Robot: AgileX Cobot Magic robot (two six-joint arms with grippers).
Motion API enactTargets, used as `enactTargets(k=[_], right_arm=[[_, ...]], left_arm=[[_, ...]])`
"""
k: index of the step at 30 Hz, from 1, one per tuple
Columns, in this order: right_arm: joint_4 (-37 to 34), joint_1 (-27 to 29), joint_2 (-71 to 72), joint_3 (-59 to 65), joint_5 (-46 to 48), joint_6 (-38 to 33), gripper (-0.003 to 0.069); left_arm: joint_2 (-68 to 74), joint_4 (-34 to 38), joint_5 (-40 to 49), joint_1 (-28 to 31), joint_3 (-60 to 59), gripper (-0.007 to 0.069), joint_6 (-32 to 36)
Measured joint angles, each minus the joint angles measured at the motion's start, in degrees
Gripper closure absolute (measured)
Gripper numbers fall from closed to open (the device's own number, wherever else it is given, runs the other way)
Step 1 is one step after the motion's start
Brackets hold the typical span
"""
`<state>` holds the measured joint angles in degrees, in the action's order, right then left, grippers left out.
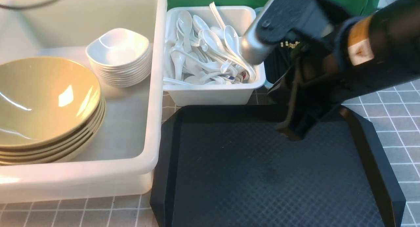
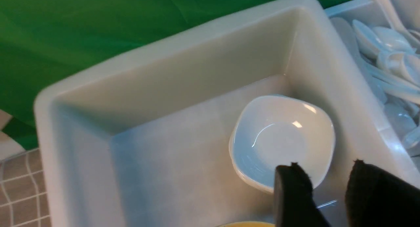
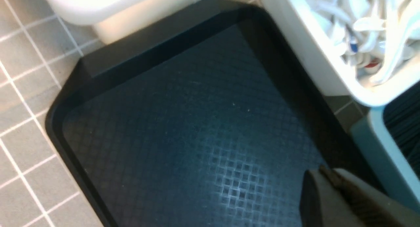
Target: On grey table put chopsticks spoon bowls plates into blue grey white boxes.
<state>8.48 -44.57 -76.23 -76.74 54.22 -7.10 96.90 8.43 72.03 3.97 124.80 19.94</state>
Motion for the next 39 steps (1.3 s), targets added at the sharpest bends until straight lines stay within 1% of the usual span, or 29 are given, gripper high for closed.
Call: enactTargets(k=[1,2,3,5,10,13,15,17,18,19,22,26,30,32,33,35,39], right_arm=[[0.0,0.0,1.37,0.0,0.11,0.35,0.0614],[0.0,0.0,2.83,0.0,0.11,0.76,0.0614],[0.0,0.0,4.08,0.0,0.11,1.06,0.0614],[0.0,0.0,7.17,0.0,0.11,1.37,0.0614],[0.0,0.0,13.27,1.93,-2.47,1.43,0.0614],[0.0,0.0,16.65,4.75,-5.56,1.43,0.0614],[0.0,0.0,18.89,7.19,-8.11,1.43,0.0614],[0.0,0.0,22.77,11.99,-12.65,1.43,0.0614],[0.0,0.0,22.77,12.39,-13.03,1.43,0.0614],[0.0,0.0,24.81,15.21,-15.39,1.43,0.0614],[0.0,0.0,29.22,20.86,-20.36,1.43,0.0614],[0.0,0.0,35.84,28.19,-28.36,1.47,0.0614],[-0.11,0.0,42.39,34.14,-35.95,2.76,0.0614],[-0.11,0.0,44.95,36.12,-38.99,2.83,0.0614],[-0.11,0.0,45.16,36.27,-39.26,2.88,0.0614],[-0.11,0.0,47.2,37.66,-41.97,2.94,0.0614],[-0.11,0.0,47.59,37.85,-43.3,2.94,0.0614]], left_arm=[[-2.72,0.0,0.14,-0.07,-0.61,0.0564,-0.49],[-5.01,0.0,0.2,-0.12,-1.57,0.0594,-1.03],[-7.81,0.0,0.26,-0.12,-3.31,0.0615,-1.38],[-13.61,-0.24,0.34,-0.12,-8.61,0.0631,-2.23],[-24.17,-0.4,0.14,-0.12,-23.56,0.0634,-2.85],[-30.67,-0.2,-2.24,-0.12,-35.05,0.0634,-2.98],[-35.78,0.45,-5.68,-0.12,-42.19,0.0634,-3.03],[-42.63,1.65,-10.83,-0.12,-52.55,0.0634,-3.14],[-43.73,1.8,-11.3,-0.12,-54.2,0.0634,-3.19],[-47.49,2.58,-14.87,-0.12,-60.64,0.0634,-3.97],[-54.37,3.15,-18.73,-0.12,-70.16,0.0634,-5.27],[-62.66,3.15,-20.88,-0.12,-82.02,0.0634,-5.79],[-73.02,3.19,-23.26,-0.12,-90.17,0.0634,-5.69],[-78.08,3.19,-25.39,-0.12,-92.32,0.0634,-5.67],[-79.19,3.19,-25.95,-0.12,-92.79,0.0634,-5.67],[-85.79,3.21,-28.9,-0.12,-95.29,0.0634,-5.67],[-92.65,3.21,-31.69,-0.12,-97.63,0.0634,-5.67]])
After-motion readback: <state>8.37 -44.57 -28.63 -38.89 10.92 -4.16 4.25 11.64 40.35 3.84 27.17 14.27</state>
